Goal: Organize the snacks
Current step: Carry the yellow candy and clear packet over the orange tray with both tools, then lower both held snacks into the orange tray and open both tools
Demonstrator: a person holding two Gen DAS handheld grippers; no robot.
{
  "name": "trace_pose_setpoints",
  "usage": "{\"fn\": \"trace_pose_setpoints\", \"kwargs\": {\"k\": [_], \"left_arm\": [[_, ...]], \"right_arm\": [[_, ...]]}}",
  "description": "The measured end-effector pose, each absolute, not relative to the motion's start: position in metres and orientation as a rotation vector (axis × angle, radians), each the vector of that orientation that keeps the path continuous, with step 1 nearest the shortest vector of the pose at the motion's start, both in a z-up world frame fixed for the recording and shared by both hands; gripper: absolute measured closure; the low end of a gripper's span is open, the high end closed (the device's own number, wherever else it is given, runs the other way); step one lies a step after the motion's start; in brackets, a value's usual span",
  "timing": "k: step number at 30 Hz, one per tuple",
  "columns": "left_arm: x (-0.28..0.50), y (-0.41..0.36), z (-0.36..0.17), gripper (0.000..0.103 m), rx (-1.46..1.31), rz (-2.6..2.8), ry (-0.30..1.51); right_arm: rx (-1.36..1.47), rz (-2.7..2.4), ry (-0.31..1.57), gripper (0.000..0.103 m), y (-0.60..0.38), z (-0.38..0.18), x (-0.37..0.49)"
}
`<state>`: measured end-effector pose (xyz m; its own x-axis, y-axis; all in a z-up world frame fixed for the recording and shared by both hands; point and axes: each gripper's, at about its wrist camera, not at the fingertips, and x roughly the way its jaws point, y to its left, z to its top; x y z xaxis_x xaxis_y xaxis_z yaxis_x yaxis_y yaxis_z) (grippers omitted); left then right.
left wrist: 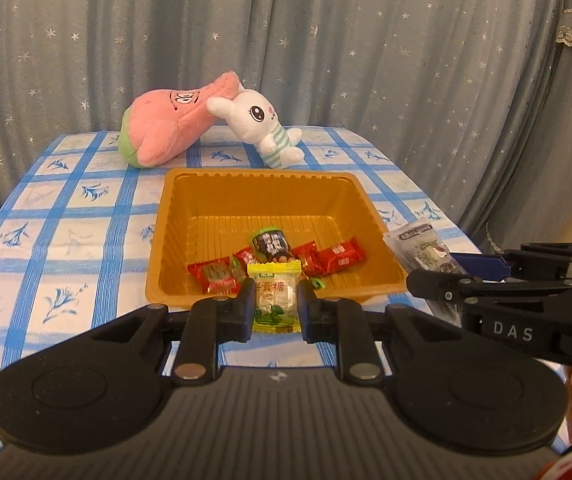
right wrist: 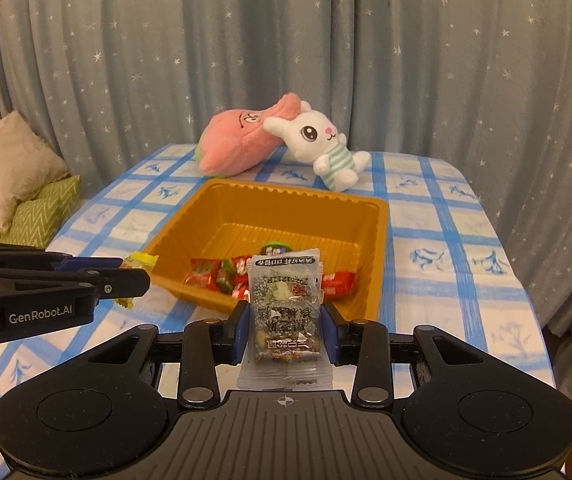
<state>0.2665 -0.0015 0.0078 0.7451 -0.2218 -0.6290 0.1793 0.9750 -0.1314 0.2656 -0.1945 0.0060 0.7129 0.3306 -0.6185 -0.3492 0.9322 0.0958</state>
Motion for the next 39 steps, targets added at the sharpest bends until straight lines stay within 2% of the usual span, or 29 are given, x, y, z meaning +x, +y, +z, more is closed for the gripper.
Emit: {"fn": "trace_pose_setpoints", "kwargs": {"k": [27,39], "left_arm": [[0.358,0.015,-0.003,0.084,-0.054,-0.227,0.694],[0.382,0.024,-0.031,0.084,-0.066,-0.243,0.714]], "right_arm": [[-0.004,0.384,0.693,0.065,-0.179,-0.004,0.357],[0.03,0.352,0.704,0.065,-0.184,-0.017,0.383]]}}
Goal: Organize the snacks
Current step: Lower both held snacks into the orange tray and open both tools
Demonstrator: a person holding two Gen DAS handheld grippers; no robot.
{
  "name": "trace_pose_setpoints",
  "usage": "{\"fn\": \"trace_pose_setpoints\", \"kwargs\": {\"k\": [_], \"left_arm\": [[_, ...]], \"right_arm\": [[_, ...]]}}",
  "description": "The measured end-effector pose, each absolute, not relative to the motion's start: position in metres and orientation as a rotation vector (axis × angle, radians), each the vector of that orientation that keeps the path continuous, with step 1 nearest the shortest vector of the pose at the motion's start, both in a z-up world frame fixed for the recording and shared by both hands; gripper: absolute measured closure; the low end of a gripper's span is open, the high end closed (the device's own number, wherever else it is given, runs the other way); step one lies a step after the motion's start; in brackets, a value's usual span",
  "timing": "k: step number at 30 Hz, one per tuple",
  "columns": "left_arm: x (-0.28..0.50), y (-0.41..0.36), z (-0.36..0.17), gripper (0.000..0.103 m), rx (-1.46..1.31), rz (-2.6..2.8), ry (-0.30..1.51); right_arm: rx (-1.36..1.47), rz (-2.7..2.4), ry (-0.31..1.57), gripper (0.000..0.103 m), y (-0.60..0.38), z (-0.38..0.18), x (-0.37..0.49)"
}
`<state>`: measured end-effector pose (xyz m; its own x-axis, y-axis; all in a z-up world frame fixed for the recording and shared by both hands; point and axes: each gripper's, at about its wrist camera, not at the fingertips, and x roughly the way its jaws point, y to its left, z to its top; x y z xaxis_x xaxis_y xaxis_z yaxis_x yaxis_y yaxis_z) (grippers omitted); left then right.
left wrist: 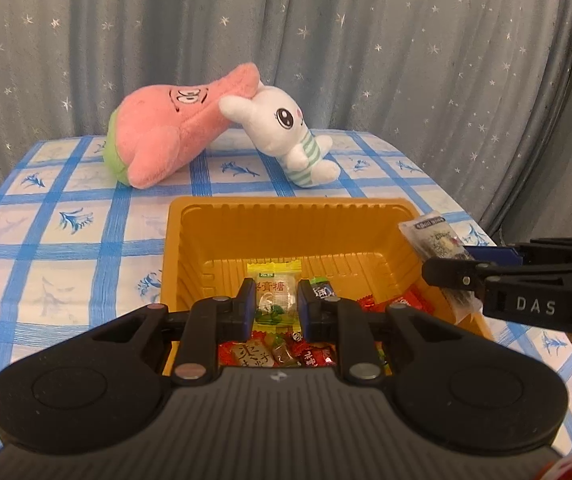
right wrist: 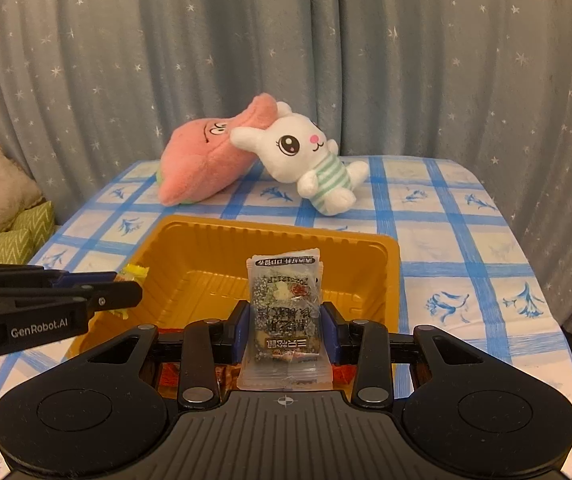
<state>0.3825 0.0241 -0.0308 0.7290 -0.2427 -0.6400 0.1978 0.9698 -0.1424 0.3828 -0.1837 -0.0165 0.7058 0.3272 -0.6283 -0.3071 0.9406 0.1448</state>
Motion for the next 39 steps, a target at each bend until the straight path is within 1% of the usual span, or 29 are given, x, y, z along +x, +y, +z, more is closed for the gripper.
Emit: {"fn": "trace_pose_setpoints", "kwargs": {"k": [8,11,14,15,22,39], "left_arm": [[0.393,0.029,-0.042,0.084,-0.089,-0.254,0.729],[0.397,0.031,-0.043,0.082,-0.108,-0.259,0.709],[0.402,0.038,-0.046,0.051,-0.16,-0.237,0.7],[0.402,0.04,-0.047,0.053,-0.161,-0.232,0.701],[0.398,0.037,-0.042,0.053,-0.026,-0.209,0.686],[0.394,0.033,-0.042,0.053,-0.001,-0.21,0.7]], "right_arm": [[0.043,0.35,0.721,0.065,-0.179,-0.034,0.395],[0.053,0.347,0.725,0.065,-0.177,-0.039,0.399],[0.058,0.345,0.724,0.065,-0.176,-0.042,0.4],[0.057,0.344,0.724,0.065,-0.176,-0.043,0.4],[0.066,0.336,0.737,0.065,-0.177,-0.05,0.401],[0.07,0.337,0.733,0.065,-0.168,-0.046,0.401]]}}
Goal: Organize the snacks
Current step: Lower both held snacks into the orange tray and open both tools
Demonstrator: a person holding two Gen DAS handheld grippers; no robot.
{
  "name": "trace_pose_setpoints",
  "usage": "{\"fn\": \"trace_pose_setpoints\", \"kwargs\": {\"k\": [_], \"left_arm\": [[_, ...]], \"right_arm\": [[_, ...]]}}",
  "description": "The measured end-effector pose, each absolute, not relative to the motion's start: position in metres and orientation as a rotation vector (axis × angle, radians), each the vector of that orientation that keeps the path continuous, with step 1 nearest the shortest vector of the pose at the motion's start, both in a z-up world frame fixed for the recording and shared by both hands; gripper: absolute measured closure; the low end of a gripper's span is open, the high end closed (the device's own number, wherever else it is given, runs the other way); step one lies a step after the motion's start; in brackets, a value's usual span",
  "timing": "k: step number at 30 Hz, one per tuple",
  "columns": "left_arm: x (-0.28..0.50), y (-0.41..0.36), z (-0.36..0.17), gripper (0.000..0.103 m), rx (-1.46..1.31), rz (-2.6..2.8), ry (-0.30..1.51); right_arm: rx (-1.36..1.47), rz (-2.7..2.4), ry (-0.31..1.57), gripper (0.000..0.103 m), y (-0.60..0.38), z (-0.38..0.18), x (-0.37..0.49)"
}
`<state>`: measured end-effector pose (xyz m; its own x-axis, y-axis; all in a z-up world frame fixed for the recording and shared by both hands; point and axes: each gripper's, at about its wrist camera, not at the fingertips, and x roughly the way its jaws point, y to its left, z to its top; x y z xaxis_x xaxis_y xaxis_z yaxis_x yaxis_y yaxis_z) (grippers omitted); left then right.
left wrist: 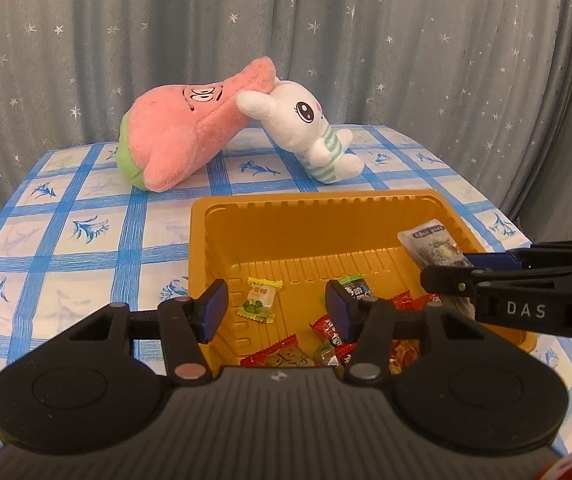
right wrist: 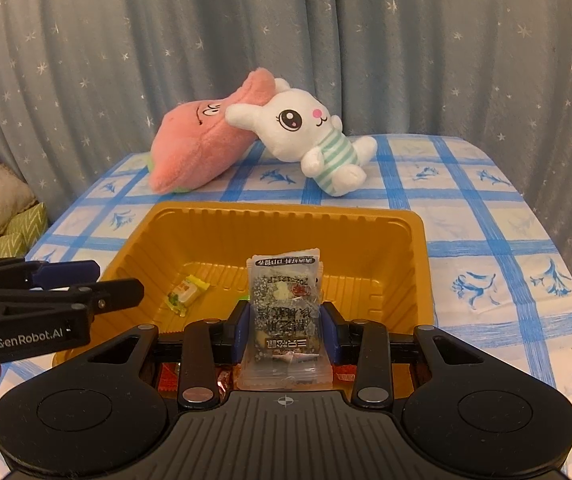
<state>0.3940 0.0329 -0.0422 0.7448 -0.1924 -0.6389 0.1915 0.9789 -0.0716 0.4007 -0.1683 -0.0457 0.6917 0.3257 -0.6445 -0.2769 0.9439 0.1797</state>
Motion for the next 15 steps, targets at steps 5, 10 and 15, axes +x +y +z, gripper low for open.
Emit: {"fn": "trace_pose_setpoints", "kwargs": {"k": [5,10,15], "left_arm": [[0.394,0.0332,-0.0427,0.053,-0.007,-0.21,0.703],[0.3947,0.0337,-0.0442,0.053,-0.01,-0.211,0.707],[0.3948,0.0365,-0.0445,0.043,-0.014,-0.201,0.709]], "right_arm": [[0.068,0.335,0.733,0.065,-0.1659,-0.0442,0.4021],[0.064,0.334,0.728,0.065,-0.1622,-0.042,0.4052],[0.105,0.35,0.715,0.065,-0.1647,-0.0424,0.4102]]}}
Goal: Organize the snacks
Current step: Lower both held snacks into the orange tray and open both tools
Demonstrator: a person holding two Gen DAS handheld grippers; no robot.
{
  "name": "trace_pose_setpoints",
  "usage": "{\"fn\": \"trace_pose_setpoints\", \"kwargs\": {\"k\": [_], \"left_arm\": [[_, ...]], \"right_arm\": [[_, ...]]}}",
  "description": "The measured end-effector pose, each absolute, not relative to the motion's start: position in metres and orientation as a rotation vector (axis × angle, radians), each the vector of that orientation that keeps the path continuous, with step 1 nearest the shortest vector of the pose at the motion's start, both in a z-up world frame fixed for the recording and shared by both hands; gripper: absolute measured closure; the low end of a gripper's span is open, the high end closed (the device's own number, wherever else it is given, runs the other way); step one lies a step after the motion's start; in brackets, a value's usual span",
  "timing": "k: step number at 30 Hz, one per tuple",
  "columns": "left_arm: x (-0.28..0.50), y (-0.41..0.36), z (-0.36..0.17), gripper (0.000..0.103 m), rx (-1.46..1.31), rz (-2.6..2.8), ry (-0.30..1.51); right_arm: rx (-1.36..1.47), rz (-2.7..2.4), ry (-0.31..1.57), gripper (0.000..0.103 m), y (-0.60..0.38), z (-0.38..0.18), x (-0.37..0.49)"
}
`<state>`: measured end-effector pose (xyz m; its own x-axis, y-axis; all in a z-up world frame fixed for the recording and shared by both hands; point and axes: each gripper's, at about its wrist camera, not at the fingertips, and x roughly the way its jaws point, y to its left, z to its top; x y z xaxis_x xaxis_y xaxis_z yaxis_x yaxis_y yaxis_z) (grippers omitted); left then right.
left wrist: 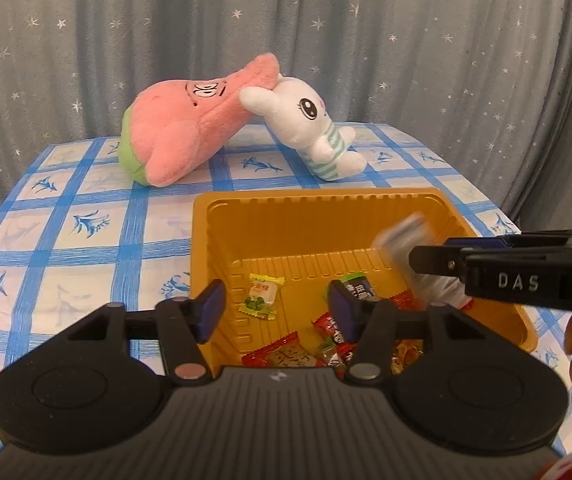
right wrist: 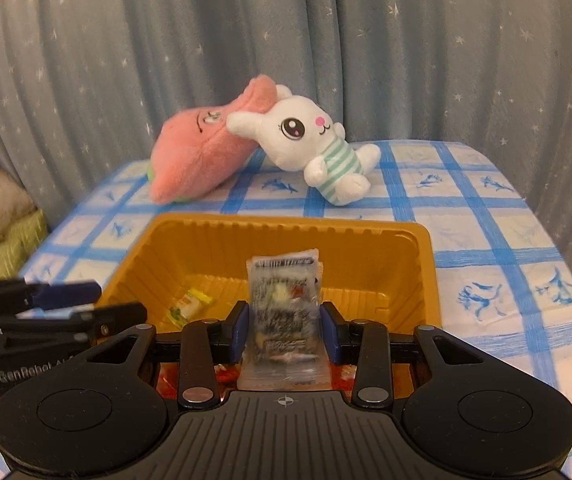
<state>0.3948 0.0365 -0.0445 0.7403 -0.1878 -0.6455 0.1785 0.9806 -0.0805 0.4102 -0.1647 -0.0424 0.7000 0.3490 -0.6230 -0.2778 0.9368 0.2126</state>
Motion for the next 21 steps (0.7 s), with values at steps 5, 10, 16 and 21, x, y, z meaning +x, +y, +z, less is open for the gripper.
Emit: {"fn": "trace_pose_setpoints", "kwargs": {"k": [5,10,16,21], "left_arm": [[0.394,0.04,-0.045,0.032,-0.011,-0.178,0.711],[0.392,0.039,-0.044,0.023,-0.009,-0.172,0.708],[0.387,0.036,-0.042,0.01,0.003,-0.15,0.703],[0.377,0.039,-0.038,0.002,-0.002,-0.119,0.7]], "right_arm": [[0.141,0.316,0.699,0.04,-0.173,-0.041,0.414],[0.148,0.272,0.706,0.04,-0.185,-0.042,0.409],[0.158,0.233,0.728,0.04,-0.196,-0.046,0.396],[0.16,0.223,0.756,0.04,-0.2,-0.046,0.386]]}}
